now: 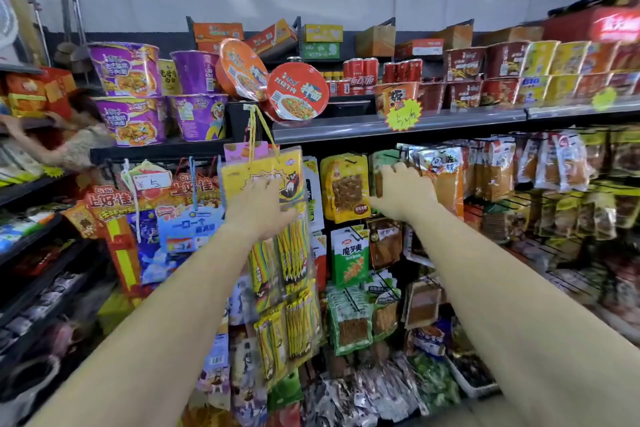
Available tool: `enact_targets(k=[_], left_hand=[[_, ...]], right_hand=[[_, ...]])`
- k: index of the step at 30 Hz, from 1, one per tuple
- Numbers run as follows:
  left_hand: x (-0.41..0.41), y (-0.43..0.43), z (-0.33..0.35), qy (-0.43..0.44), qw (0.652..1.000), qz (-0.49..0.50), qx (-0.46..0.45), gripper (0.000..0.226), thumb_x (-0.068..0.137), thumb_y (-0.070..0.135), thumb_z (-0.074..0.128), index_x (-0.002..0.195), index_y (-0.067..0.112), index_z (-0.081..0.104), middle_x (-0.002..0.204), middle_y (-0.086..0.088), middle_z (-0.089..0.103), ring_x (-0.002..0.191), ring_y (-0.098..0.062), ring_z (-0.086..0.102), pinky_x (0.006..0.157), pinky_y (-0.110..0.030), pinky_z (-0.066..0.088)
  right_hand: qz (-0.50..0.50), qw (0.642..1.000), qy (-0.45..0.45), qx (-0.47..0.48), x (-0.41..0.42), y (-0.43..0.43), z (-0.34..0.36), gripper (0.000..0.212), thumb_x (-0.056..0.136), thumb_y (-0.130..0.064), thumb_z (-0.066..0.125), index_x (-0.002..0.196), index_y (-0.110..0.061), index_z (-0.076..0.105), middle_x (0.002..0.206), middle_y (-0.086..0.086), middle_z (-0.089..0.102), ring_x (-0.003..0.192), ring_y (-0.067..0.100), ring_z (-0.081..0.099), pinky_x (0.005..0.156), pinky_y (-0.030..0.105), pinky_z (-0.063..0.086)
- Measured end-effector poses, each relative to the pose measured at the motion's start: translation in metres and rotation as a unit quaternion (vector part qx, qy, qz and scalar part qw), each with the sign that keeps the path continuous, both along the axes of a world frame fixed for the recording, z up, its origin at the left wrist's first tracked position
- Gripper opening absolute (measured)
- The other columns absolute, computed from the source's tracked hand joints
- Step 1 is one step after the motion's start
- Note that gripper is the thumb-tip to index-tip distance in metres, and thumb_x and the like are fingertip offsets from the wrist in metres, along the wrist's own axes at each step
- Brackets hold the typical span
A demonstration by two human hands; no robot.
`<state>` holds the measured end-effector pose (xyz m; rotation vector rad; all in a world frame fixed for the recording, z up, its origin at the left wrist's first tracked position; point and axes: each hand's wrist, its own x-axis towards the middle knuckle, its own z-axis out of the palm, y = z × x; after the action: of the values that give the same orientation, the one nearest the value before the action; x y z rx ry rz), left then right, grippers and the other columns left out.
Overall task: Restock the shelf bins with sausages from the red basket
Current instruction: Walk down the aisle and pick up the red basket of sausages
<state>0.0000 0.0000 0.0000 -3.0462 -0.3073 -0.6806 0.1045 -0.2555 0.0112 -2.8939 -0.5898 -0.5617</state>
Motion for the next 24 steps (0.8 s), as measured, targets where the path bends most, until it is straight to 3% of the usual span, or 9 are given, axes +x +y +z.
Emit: enact_targets(k=[6, 12, 18, 24], left_hand=[[0.043, -0.064, -0.053, 0.078, 0.993, -0.089, -0.001, 0.080, 0.092, 0.061, 0.046, 0.155, 0.018, 0.023, 0.159, -0.006, 0.029, 0.141, -0.030, 0.035, 0.100, -0.047, 0.048], [0.077, -0.139, -0.119, 0.154, 0.969, -0.193, -0.011, 0.080, 0.091, 0.064, 0.044, 0.155, 0.021, 0.022, 0.157, -0.005, 0.030, 0.137, -0.029, 0.039, 0.085, -0.044, 0.056], [0.086, -0.232, -0.194, 0.227, 0.934, -0.275, 0.018, 0.079, 0.089, 0.066, 0.045, 0.152, 0.020, 0.029, 0.151, -0.007, 0.038, 0.132, -0.032, 0.043, 0.090, -0.046, 0.053], [0.086, -0.340, -0.256, 0.295, 0.884, -0.360, 0.033, 0.080, 0.086, 0.066, 0.046, 0.152, 0.022, 0.030, 0.150, -0.005, 0.040, 0.131, -0.030, 0.045, 0.093, -0.048, 0.052]], right_hand=[[-0.111, 0.990, 0.076, -0.030, -0.010, -0.079, -0.059, 0.071, 0.090, -0.057, 0.056, 0.145, -0.016, 0.036, 0.144, 0.016, 0.042, 0.128, 0.038, 0.045, 0.096, 0.051, 0.043], [-0.207, 0.967, 0.145, -0.018, -0.040, -0.161, -0.128, 0.072, 0.088, -0.060, 0.055, 0.141, -0.015, 0.039, 0.138, 0.015, 0.046, 0.125, 0.038, 0.047, 0.095, 0.051, 0.043], [-0.309, 0.927, 0.213, 0.011, -0.082, -0.244, -0.194, 0.068, 0.089, -0.059, 0.053, 0.139, -0.015, 0.042, 0.139, 0.015, 0.045, 0.128, 0.037, 0.046, 0.099, 0.051, 0.042], [-0.408, 0.875, 0.255, 0.043, -0.117, -0.332, -0.250, 0.069, 0.083, -0.052, 0.065, 0.138, -0.017, 0.044, 0.138, 0.013, 0.048, 0.127, 0.036, 0.048, 0.098, 0.047, 0.042]])
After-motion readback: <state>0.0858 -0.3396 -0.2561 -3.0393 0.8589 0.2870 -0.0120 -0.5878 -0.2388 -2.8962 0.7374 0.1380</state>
